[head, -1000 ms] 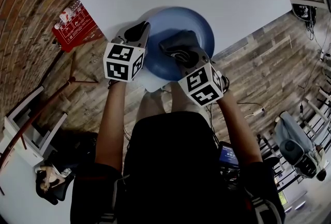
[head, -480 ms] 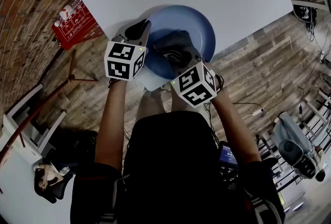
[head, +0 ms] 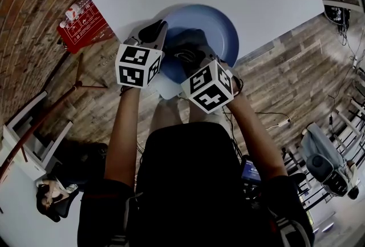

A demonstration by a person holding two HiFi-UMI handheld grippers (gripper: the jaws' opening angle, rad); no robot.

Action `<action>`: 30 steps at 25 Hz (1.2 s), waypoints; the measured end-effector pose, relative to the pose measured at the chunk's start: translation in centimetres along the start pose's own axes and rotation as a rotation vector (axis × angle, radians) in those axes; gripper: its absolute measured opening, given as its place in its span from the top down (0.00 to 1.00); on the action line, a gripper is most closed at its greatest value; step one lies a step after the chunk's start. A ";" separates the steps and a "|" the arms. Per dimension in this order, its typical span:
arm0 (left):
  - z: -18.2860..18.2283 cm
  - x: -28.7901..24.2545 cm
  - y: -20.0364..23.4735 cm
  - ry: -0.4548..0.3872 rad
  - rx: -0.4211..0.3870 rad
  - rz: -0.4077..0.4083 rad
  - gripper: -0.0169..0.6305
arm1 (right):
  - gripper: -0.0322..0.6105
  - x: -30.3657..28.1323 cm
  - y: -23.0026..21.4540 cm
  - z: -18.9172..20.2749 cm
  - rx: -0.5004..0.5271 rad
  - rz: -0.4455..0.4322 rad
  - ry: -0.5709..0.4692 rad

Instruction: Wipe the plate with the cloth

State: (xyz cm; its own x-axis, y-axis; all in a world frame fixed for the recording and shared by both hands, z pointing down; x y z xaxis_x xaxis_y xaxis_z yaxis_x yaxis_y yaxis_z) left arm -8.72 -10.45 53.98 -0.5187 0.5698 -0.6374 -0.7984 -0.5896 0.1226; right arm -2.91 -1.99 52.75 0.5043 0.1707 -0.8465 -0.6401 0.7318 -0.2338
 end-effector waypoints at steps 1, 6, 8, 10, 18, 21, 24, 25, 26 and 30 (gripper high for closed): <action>0.0 0.0 0.0 0.000 0.001 0.001 0.92 | 0.87 0.0 0.0 -0.1 0.000 -0.001 -0.002; 0.0 0.1 -0.1 0.003 0.007 0.009 0.92 | 0.87 -0.2 -0.3 -0.8 0.017 0.006 -0.006; -0.1 0.1 -0.2 0.004 0.008 0.011 0.92 | 0.87 -0.2 -0.5 -0.9 0.030 0.012 -0.004; 0.0 0.1 -0.2 0.004 0.008 0.013 0.92 | 0.87 -0.3 -0.6 -1.1 0.038 0.014 0.000; -0.1 0.1 -0.2 0.005 0.010 0.020 0.92 | 0.87 -0.4 -1.4 -1.8 0.046 0.009 0.004; -0.1 0.0 -0.2 0.003 0.005 0.020 0.92 | 0.87 -0.5 -1.8 -2.0 0.048 0.013 0.001; -0.1 0.0 -0.2 0.003 0.004 0.020 0.92 | 0.87 -0.4 -2.2 -2.1 0.048 0.024 0.000; -0.1 0.0 -0.2 0.004 0.005 0.020 0.92 | 0.87 -0.4 -2.3 -2.2 0.048 0.028 -0.001; -0.1 0.0 -0.2 0.004 0.005 0.020 0.92 | 0.87 -0.3 -2.5 -2.3 0.045 0.032 -0.002; -0.2 0.0 -0.1 0.005 0.006 0.020 0.92 | 0.87 -0.2 -3.3 -2.5 0.029 0.042 -0.011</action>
State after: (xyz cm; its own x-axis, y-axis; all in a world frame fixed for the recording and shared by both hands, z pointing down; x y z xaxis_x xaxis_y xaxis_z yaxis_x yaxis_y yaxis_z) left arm -8.55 -10.51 53.85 -0.5334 0.5549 -0.6384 -0.7896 -0.5974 0.1405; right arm -2.35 -6.14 52.50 0.4838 0.2087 -0.8499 -0.6439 0.7426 -0.1842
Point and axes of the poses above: the fingertips, and each gripper's own axes: x backward along the fingers, y to its left, z out of its underside, the point moved 1 cm from there along x, backward along the fingers, and after that the axes turned 10 degrees about -x, right-handed, at the moved point
